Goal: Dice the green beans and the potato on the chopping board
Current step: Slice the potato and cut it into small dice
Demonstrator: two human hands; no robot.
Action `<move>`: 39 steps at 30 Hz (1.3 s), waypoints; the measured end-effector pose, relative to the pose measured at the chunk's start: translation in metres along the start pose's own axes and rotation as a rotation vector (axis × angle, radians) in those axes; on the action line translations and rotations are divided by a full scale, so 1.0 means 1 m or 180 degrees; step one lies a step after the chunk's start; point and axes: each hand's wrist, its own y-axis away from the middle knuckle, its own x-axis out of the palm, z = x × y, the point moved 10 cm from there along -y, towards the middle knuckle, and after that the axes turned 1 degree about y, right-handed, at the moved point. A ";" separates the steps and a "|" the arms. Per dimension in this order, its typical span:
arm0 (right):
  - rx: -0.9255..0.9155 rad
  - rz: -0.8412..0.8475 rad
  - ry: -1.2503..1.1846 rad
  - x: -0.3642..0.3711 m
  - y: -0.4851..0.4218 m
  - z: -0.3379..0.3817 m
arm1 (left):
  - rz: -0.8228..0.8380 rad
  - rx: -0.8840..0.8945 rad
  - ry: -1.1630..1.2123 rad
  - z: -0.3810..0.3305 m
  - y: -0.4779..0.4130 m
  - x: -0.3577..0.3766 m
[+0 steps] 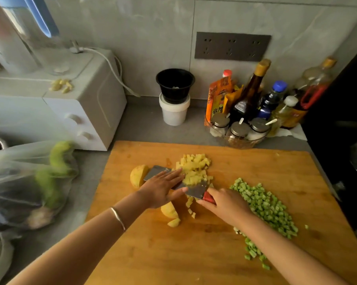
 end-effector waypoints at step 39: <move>0.0197 -0.0202 0.0009 0.004 0.024 -0.053 | 0.0057 0.0405 0.0297 -0.016 -0.008 -0.014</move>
